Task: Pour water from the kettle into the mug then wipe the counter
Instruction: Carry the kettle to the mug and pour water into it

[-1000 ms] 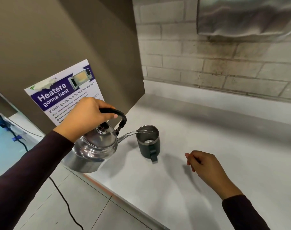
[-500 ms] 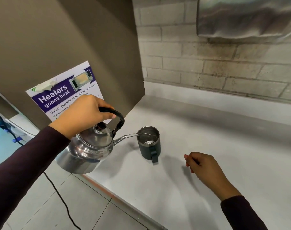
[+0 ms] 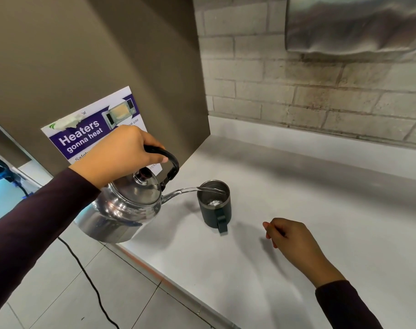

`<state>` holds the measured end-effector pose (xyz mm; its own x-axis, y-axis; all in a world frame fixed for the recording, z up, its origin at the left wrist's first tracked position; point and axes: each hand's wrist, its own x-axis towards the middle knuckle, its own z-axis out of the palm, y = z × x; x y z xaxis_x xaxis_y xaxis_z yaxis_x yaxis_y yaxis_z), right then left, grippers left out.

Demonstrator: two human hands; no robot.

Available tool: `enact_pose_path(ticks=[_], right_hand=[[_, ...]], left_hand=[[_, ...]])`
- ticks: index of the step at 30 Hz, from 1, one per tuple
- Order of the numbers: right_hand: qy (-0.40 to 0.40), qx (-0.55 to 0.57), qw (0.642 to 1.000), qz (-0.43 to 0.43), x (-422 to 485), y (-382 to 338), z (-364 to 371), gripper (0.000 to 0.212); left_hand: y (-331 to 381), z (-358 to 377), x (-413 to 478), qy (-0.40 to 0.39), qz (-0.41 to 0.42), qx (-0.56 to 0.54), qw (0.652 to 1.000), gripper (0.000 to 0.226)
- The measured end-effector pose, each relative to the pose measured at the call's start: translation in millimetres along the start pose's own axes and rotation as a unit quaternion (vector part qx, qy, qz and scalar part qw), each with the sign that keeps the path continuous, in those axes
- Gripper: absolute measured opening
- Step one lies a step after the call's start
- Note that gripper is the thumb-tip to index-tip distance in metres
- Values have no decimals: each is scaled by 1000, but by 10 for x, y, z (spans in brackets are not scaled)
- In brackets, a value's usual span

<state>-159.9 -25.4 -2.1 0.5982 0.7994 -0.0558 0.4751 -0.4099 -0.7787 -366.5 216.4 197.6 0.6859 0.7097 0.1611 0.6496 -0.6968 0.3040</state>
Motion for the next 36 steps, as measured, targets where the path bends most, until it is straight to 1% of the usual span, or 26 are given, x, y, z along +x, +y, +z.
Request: enact_pose_path(ticks=[10, 15, 23, 36], right_hand=[[-8, -10, 1000, -6, -10, -15, -14, 35], [-9, -14, 1000, -9, -11, -26, -14, 36], [-15, -17, 1000, -9, -16, -23, 10, 36], [-15, -16, 1000, -11, -39, -40, 24, 36]], left_hand=[[70, -48, 25, -17, 19, 28, 999, 16], [97, -67, 41, -10, 29, 32, 999, 15], [126, -74, 42, -20, 45, 48, 998, 12], [118, -131, 24, -11, 39, 46, 998, 14]])
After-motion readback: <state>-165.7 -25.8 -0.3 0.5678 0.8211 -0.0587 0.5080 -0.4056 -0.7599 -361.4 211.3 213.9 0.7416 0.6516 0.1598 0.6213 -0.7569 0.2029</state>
